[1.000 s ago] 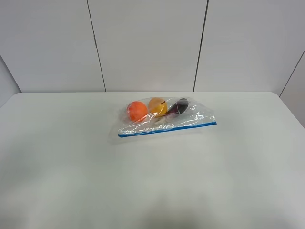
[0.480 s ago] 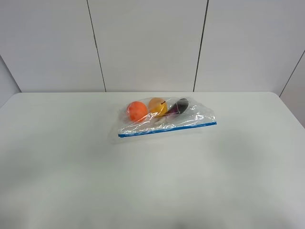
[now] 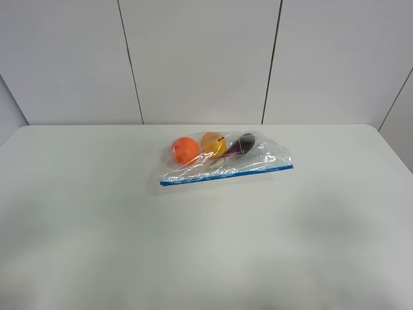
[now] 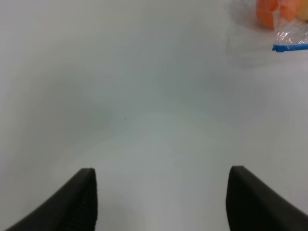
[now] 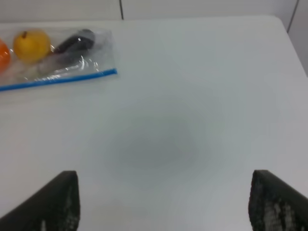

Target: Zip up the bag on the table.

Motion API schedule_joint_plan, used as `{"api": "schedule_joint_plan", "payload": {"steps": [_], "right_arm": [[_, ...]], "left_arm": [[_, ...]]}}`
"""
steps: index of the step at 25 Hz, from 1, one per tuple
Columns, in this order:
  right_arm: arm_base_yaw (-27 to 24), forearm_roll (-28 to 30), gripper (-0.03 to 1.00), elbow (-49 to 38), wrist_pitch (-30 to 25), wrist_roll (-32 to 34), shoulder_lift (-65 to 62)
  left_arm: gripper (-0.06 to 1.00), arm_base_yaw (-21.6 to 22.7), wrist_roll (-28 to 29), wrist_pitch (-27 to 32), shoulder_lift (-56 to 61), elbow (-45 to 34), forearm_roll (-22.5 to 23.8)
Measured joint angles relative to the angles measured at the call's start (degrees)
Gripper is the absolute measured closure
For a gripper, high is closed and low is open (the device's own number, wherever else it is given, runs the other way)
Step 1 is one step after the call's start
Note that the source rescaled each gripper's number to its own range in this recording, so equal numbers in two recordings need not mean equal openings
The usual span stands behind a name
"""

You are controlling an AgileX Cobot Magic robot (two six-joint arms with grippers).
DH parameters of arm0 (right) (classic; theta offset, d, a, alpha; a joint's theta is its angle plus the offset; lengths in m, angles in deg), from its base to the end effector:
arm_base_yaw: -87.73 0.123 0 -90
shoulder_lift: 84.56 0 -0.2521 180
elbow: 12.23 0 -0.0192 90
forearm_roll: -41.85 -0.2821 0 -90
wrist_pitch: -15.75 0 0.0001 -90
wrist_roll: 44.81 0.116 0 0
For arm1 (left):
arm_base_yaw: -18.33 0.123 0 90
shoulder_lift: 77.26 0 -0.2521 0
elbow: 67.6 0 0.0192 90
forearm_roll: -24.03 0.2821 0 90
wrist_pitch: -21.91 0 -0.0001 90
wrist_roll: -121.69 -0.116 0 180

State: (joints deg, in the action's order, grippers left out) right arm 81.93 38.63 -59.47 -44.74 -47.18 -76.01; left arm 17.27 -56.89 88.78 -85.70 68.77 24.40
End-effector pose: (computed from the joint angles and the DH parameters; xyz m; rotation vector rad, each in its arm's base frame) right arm 0.0773 -0.0021 0.2836 0.0580 2.0274 -0.0229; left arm 0.0628 -0.0005 0.2923 -0.0075 2.0759 -0.0188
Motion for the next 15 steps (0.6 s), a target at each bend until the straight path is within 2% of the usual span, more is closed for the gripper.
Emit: {"api": "schedule_joint_plan", "payload": {"steps": [5,15], "right_arm": [[0.0,0.7,0.01,-0.3,1.8,0.0,0.0],[0.0,1.1,0.01,-0.7,2.0,0.2,0.0]], "left_arm": [[-0.05,0.0,0.0,0.0,0.0,0.0,0.0],[-0.05,0.0,0.0,0.0,0.0,0.0,0.2]]}}
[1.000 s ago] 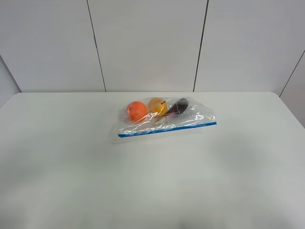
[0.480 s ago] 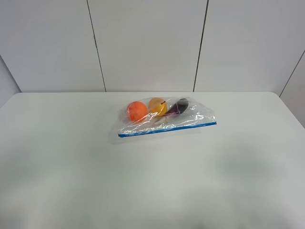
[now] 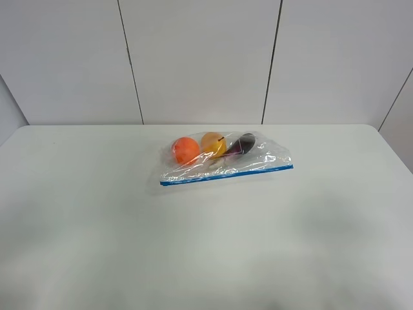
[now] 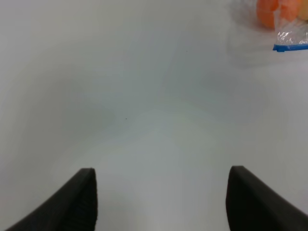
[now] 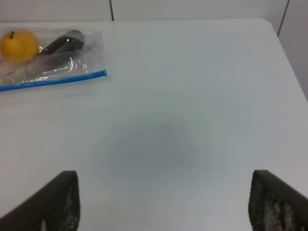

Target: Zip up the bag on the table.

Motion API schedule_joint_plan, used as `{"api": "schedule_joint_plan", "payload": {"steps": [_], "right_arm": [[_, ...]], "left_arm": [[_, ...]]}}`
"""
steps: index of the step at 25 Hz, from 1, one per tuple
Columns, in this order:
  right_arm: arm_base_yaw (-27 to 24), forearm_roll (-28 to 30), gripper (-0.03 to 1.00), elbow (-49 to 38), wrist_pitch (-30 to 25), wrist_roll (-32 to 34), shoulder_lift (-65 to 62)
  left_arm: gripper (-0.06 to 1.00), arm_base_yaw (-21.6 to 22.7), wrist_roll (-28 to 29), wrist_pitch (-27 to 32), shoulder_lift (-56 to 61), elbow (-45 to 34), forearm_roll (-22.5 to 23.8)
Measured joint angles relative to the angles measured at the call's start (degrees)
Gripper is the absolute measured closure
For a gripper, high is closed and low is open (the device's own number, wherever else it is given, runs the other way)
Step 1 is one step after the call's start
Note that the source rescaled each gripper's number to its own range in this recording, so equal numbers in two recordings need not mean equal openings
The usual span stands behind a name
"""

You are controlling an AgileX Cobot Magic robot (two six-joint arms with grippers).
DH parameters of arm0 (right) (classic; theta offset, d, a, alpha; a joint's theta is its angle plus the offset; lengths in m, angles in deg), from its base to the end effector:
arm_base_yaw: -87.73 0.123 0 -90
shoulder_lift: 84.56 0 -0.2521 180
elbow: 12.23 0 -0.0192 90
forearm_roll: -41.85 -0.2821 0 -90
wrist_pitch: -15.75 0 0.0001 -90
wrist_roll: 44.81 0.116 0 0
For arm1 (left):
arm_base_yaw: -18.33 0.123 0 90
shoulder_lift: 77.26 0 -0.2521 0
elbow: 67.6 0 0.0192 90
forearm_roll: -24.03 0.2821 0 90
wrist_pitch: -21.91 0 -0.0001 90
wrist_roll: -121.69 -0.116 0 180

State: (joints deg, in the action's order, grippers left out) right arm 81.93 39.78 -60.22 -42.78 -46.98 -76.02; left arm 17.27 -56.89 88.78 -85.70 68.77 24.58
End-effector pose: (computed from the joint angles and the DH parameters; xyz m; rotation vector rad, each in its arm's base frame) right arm 0.0804 -0.0046 0.2829 0.0628 2.0070 -0.0459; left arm 0.0628 -0.0001 0.2923 -0.0080 2.0759 -0.0150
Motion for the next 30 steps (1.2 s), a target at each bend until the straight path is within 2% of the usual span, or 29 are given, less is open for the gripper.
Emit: {"api": "schedule_joint_plan", "payload": {"steps": [30], "right_arm": [[0.0,-1.3,0.01,-0.1,0.0,0.2,0.0]], "left_arm": [[-0.05,0.0,-0.2,0.0,0.0,0.0,0.5]]}}
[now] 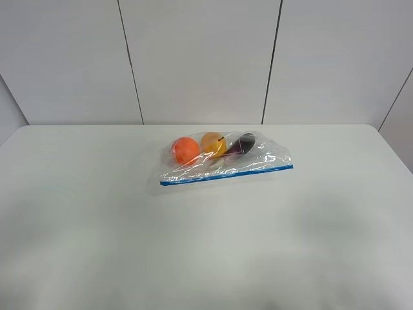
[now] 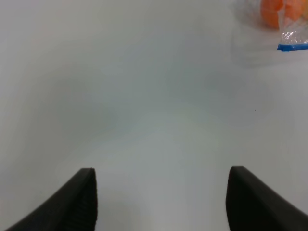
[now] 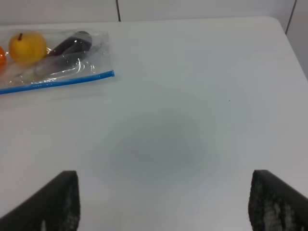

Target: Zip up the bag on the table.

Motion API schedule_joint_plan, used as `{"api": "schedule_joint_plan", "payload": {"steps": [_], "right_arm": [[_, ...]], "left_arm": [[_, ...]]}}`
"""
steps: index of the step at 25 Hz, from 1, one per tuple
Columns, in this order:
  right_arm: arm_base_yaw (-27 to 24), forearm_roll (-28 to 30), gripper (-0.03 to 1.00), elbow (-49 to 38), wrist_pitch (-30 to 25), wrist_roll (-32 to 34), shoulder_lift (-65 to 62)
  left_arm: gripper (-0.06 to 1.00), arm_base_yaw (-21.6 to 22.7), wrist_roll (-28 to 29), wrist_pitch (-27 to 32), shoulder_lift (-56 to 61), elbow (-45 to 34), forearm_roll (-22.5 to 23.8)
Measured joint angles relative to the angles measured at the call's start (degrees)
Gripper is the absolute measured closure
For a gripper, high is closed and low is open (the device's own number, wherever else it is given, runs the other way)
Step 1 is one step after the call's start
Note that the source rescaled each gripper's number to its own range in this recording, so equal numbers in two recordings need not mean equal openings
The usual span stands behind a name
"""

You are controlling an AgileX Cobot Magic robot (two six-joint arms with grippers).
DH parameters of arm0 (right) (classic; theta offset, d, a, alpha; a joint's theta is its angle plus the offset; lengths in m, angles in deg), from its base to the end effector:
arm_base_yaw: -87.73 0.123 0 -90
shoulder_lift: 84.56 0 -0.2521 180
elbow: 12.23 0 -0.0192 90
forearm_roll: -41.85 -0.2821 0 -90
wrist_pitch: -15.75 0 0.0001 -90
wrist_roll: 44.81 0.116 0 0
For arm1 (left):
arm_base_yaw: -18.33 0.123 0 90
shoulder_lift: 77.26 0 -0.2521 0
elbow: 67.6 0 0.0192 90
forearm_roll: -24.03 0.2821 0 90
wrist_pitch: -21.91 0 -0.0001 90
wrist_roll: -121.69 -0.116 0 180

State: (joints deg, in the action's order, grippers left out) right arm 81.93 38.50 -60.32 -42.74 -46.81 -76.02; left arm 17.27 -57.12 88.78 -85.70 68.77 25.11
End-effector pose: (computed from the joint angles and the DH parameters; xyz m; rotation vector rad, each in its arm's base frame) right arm 0.0808 -0.0024 0.2824 0.0654 2.0069 -0.0174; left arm 0.0628 0.0008 0.2923 -0.0053 2.0757 -0.0015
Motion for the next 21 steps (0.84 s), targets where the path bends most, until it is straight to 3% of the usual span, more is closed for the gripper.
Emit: {"api": "schedule_joint_plan", "payload": {"steps": [21], "right_arm": [[0.0,-0.7,0.01,0.0,0.1,0.0,0.0]], "left_arm": [[-0.05,0.0,-0.1,0.0,0.0,0.0,0.0]]}}
